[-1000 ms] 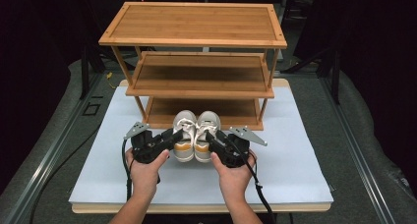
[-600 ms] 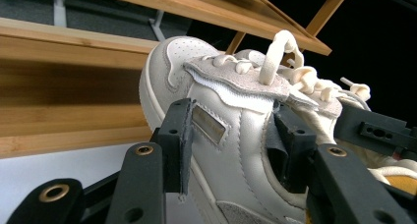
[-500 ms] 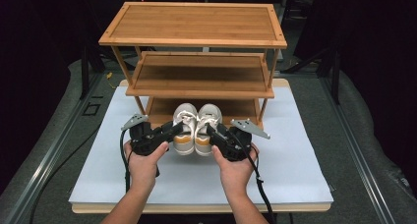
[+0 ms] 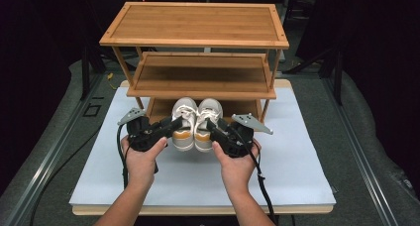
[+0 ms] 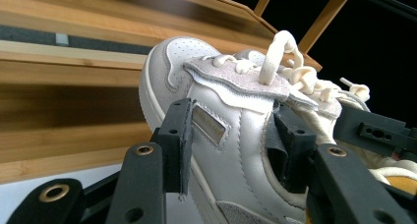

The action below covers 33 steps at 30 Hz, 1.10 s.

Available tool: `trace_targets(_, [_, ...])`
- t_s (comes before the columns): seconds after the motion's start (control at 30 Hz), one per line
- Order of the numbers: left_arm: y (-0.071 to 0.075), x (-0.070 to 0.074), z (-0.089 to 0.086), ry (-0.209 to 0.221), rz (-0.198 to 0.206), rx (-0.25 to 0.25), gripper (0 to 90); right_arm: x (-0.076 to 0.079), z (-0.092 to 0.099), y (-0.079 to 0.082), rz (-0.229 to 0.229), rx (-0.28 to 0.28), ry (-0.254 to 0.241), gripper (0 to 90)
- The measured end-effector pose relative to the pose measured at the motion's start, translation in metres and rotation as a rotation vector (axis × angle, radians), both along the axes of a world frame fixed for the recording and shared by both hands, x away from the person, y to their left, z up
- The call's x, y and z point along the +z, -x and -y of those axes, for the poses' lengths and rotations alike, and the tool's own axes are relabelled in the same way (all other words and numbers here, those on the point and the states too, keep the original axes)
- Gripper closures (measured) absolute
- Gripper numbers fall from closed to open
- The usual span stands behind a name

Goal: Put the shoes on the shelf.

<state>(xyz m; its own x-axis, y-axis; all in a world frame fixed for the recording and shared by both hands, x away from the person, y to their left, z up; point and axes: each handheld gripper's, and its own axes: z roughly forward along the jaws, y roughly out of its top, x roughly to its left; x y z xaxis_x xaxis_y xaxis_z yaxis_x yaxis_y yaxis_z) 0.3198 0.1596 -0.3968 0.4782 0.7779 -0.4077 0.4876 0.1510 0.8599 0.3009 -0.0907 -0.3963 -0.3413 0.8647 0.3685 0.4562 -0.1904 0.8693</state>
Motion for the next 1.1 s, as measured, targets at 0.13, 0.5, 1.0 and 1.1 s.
trace_targets(0.13, [-0.002,0.004,0.000,0.000,0.005,0.004,56.8,0.004,-0.002,-0.003,0.009,-0.010,0.001,58.2])
trace_targets(0.5, [-0.012,0.013,-0.002,0.007,0.007,0.008,56.8,0.014,-0.004,-0.013,0.022,-0.005,-0.003,58.2])
trace_targets(1.0, [-0.029,0.020,0.000,0.004,0.012,0.007,56.9,0.021,-0.002,-0.030,0.030,-0.005,-0.002,58.2])
trace_targets(1.1, [-0.032,0.020,0.000,0.012,0.013,0.012,56.9,0.022,-0.003,-0.033,0.037,-0.009,0.001,58.2])
